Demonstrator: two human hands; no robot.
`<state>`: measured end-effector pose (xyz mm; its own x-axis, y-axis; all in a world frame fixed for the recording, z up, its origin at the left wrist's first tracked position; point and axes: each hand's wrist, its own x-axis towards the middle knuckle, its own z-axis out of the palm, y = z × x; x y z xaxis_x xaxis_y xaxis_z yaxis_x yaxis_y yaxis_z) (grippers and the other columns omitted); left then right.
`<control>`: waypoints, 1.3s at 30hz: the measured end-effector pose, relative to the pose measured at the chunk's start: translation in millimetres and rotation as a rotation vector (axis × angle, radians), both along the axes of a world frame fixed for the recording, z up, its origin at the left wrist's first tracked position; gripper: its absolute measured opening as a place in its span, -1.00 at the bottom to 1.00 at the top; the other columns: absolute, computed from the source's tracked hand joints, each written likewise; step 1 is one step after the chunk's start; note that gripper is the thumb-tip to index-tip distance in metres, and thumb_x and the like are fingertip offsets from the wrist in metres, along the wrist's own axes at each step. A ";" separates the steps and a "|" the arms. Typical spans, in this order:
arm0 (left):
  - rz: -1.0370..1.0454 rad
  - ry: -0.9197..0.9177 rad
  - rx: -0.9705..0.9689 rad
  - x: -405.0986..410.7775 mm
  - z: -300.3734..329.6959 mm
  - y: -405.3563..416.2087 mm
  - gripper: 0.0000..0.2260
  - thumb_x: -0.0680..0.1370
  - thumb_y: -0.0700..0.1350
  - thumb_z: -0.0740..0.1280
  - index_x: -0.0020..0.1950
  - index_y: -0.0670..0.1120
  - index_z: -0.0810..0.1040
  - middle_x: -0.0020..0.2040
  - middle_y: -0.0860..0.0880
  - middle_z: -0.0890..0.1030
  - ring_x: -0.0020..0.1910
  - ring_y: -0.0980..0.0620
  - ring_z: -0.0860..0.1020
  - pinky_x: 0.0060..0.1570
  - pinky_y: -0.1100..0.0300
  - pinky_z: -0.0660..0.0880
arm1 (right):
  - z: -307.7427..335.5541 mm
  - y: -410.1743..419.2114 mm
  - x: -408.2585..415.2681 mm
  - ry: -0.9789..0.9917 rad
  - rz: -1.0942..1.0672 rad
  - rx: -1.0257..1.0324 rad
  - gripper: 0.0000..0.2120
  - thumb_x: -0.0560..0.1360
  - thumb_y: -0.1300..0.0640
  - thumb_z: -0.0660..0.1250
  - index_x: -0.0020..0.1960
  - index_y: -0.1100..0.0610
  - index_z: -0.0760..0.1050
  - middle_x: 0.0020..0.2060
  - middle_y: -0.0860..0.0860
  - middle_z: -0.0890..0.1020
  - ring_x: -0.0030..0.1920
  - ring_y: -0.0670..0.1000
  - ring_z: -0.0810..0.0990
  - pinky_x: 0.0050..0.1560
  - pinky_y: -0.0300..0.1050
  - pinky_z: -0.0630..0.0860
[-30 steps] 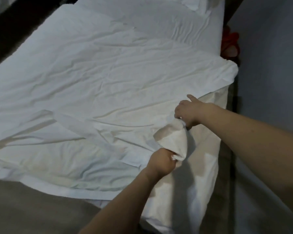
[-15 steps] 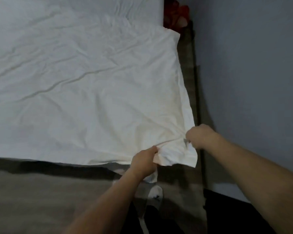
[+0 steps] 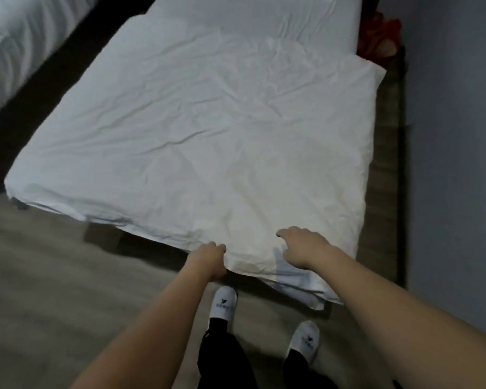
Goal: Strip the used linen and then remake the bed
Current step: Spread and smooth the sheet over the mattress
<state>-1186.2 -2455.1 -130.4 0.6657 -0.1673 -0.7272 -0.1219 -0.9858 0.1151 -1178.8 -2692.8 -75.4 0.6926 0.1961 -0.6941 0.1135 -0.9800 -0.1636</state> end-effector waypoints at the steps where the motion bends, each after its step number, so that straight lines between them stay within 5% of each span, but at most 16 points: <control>1: -0.028 -0.057 0.019 8.7 -6.7 19.3 -0.56 0.51 -0.11 0.24 0.40 -0.06 0.33 0.32 -0.12 0.40 0.29 -0.16 0.41 0.20 -0.04 0.44 | -7.8 20.4 5.1 -0.009 -0.014 0.011 -0.52 0.57 0.08 0.13 0.49 0.05 0.21 0.38 0.10 0.37 0.30 0.16 0.42 0.27 0.07 0.40; 5: -0.173 -0.241 0.095 44.8 -60.0 67.8 -0.41 0.47 -0.08 0.30 0.45 0.00 0.15 0.39 -0.09 0.28 0.33 -0.15 0.31 0.25 -0.09 0.35 | -61.3 66.2 15.6 -0.004 -0.065 -0.177 -0.47 0.50 0.12 0.20 0.45 0.09 0.19 0.31 0.10 0.40 0.27 0.15 0.40 0.23 0.05 0.33; 8: -0.313 -0.271 0.196 66.7 -111.7 75.8 -0.30 0.53 -0.04 0.22 0.56 -0.01 -0.11 0.51 -0.18 0.04 0.47 -0.23 0.11 0.37 -0.21 0.13 | -115.8 71.2 16.5 0.065 -0.130 -0.411 -0.37 0.47 -0.02 0.31 0.44 0.14 0.16 0.32 0.14 0.39 0.29 0.17 0.40 0.29 0.12 0.31; 10: -0.429 -0.396 0.161 77.5 -138.5 75.8 -0.36 0.50 -0.06 0.26 0.52 -0.09 0.06 0.42 -0.22 0.19 0.36 -0.26 0.27 0.28 -0.24 0.22 | -149.6 63.9 14.7 0.083 -0.163 -0.565 -0.36 0.51 -0.06 0.29 0.45 0.20 0.16 0.36 0.22 0.35 0.31 0.23 0.39 0.36 0.23 0.26; 14: -0.611 -0.538 -0.059 91.7 -160.5 70.3 -0.63 0.31 -0.18 0.45 0.09 -0.17 0.50 -0.06 -0.17 0.55 -0.19 -0.17 0.51 -0.26 0.01 0.42 | -178.2 34.1 14.4 0.127 -0.113 -0.709 -0.57 0.61 0.05 0.14 0.43 0.16 0.28 0.34 0.16 0.41 0.32 0.18 0.41 0.42 0.27 0.20; 18: -0.617 -0.447 -0.095 100.1 -114.3 54.5 -0.75 0.33 -0.23 0.45 -0.02 -0.11 0.55 -0.17 -0.11 0.59 -0.26 -0.16 0.56 -0.42 0.10 0.39 | -154.6 8.9 12.1 0.117 -0.017 -0.562 -0.67 0.61 0.12 0.10 0.33 0.01 0.44 0.27 0.03 0.52 0.26 0.08 0.47 0.33 0.01 0.30; 21: -0.597 -0.408 -0.045 103.5 -58.3 58.5 -0.82 0.54 -0.14 0.22 0.13 -0.01 0.48 0.01 -0.02 0.58 -0.03 -0.08 0.57 -0.25 0.11 0.37 | -115.2 6.4 15.7 0.216 0.008 -0.385 -0.67 0.59 0.14 0.11 0.31 0.06 0.45 0.25 0.04 0.53 0.21 0.07 0.52 0.20 -0.05 0.41; 29: -0.503 -0.174 0.315 64.3 -18.1 75.4 -0.70 0.57 0.06 0.23 0.29 0.10 0.50 0.19 0.03 0.56 0.17 -0.02 0.55 0.12 0.10 0.50 | -89.1 12.0 -50.6 0.272 -0.122 -0.033 -0.72 0.59 0.13 0.15 0.24 0.10 0.50 0.22 0.08 0.55 0.15 0.12 0.54 0.13 -0.02 0.49; 32: -0.554 -0.052 0.388 38.2 -14.0 26.5 -0.64 0.60 0.00 0.12 0.39 0.05 0.42 0.28 -0.02 0.46 0.26 -0.04 0.48 0.20 0.07 0.44 | -83.3 -17.7 -87.7 0.341 -0.358 0.068 -0.56 0.56 0.12 0.19 0.44 0.06 0.33 0.39 0.09 0.41 0.32 0.12 0.44 0.27 -0.02 0.40; 39: -0.466 0.041 0.088 -8.5 64.8 -199.0 -0.62 0.57 -0.11 0.14 0.39 -0.04 0.39 0.35 -0.08 0.46 0.29 -0.10 0.47 0.21 0.04 0.44 | -1.8 -183.3 -118.8 0.047 -0.784 0.102 -0.42 0.55 0.07 0.19 0.55 0.07 0.15 0.52 0.11 0.22 0.47 0.14 0.28 0.43 0.01 0.29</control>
<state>-1194.7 -2654.0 -65.6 0.5050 -0.3779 -0.7760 -0.5504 -0.8335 0.0477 -1297.6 -2876.1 -77.2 0.6257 -0.2733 -0.7306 -0.6132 -0.7512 -0.2442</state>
